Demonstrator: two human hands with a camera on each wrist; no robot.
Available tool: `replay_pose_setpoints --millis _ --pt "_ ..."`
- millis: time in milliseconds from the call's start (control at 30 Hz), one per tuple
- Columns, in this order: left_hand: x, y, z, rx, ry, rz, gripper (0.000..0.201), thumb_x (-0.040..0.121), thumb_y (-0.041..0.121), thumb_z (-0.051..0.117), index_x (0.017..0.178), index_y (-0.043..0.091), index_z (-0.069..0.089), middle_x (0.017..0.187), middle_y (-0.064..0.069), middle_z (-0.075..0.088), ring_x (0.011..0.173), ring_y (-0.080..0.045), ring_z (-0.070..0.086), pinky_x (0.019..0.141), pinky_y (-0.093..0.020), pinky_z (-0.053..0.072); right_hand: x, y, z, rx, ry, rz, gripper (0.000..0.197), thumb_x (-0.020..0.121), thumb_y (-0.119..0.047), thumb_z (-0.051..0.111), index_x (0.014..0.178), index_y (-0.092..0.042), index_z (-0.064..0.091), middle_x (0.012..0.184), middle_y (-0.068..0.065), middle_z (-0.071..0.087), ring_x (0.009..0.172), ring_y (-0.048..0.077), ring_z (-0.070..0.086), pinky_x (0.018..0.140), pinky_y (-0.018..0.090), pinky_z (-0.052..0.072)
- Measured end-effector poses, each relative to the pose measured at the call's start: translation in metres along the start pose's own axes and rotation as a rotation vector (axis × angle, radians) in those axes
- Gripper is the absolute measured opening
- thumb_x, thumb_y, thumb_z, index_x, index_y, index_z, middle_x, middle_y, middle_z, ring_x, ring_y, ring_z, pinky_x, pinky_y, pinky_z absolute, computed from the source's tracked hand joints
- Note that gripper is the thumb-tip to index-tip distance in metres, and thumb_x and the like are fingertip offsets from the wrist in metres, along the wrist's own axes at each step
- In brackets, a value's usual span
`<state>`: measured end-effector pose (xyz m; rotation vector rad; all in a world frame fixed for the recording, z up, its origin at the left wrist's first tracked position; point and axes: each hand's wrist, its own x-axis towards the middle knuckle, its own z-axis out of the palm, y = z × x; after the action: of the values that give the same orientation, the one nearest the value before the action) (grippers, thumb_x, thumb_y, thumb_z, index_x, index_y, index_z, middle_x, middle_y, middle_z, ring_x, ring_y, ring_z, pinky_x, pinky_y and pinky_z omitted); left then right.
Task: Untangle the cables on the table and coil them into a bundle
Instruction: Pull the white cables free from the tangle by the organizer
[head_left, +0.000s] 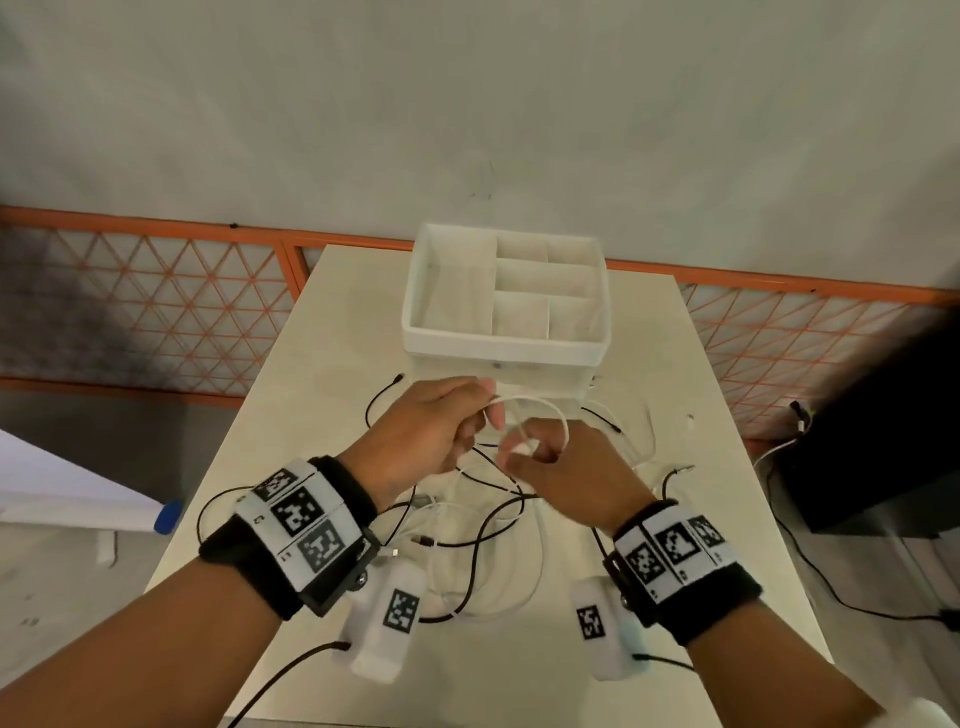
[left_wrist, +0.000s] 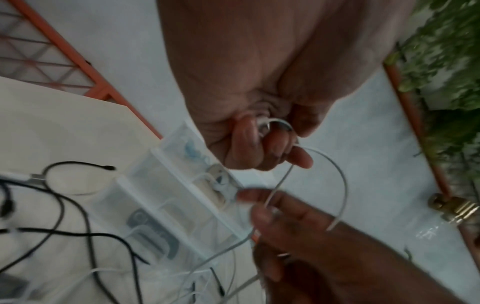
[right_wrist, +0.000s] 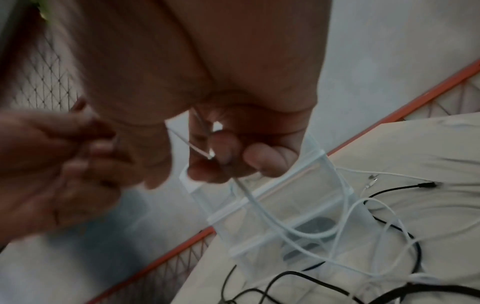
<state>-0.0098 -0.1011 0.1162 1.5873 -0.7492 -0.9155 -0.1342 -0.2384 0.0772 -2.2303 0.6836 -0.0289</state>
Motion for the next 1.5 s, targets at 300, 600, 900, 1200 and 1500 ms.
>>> replay_pose_setpoints --millis 300,600,900,1200,1500 --pt "-0.011 -0.069 -0.031 0.691 -0.203 -0.236 0.031 0.100 0.018 0.037 0.084 0.025 0.063 0.078 0.011 0.061 0.067 -0.006 0.058 0.055 -0.013 0.041 0.018 0.046 -0.065 0.189 0.799 0.072 0.012 0.085 -0.036 0.071 0.093 -0.028 0.074 0.085 -0.004 0.075 0.079 0.020 0.072 0.074 0.035 0.061" --pt "-0.006 -0.100 -0.025 0.397 0.361 -0.378 0.039 0.099 0.037 0.045 0.070 0.011 0.040 0.062 -0.002 0.042 0.056 -0.023 0.039 0.057 -0.032 0.033 -0.023 0.104 0.053 -0.188 -0.067 0.202 0.089 0.078 0.002 0.052 0.143 -0.056 0.035 0.119 -0.004 0.051 0.107 0.024 0.062 0.098 0.032 0.050" --pt "-0.009 -0.060 0.002 0.057 0.092 -0.223 0.036 0.103 0.035 0.043 0.099 0.013 0.071 0.067 0.010 0.068 0.045 -0.012 0.031 0.036 -0.019 0.025 -0.018 0.075 0.055 -0.308 -0.018 0.046 0.023 0.086 -0.048 0.052 0.095 -0.037 0.070 0.096 -0.010 0.066 0.093 0.019 0.067 0.082 0.035 0.054" --pt "-0.008 -0.079 0.010 -0.035 0.132 -0.286 0.045 0.103 0.041 0.038 0.097 0.006 0.066 0.063 -0.003 0.051 0.043 -0.007 0.033 0.044 -0.022 0.023 -0.016 -0.039 -0.101 0.353 0.625 -0.206 0.018 0.094 -0.025 0.067 0.085 -0.038 0.074 0.069 -0.009 0.071 0.052 0.005 0.061 0.051 0.018 0.047" --pt "-0.008 -0.014 -0.036 -0.338 0.109 -0.147 0.035 0.104 0.034 0.039 0.093 0.008 0.059 0.057 0.000 0.046 0.040 -0.009 0.026 0.037 -0.021 0.024 0.005 0.036 -0.088 0.387 0.533 0.309 0.033 0.098 -0.047 0.054 0.091 -0.021 0.071 0.076 0.004 0.075 0.054 0.016 0.062 0.057 0.031 0.046"
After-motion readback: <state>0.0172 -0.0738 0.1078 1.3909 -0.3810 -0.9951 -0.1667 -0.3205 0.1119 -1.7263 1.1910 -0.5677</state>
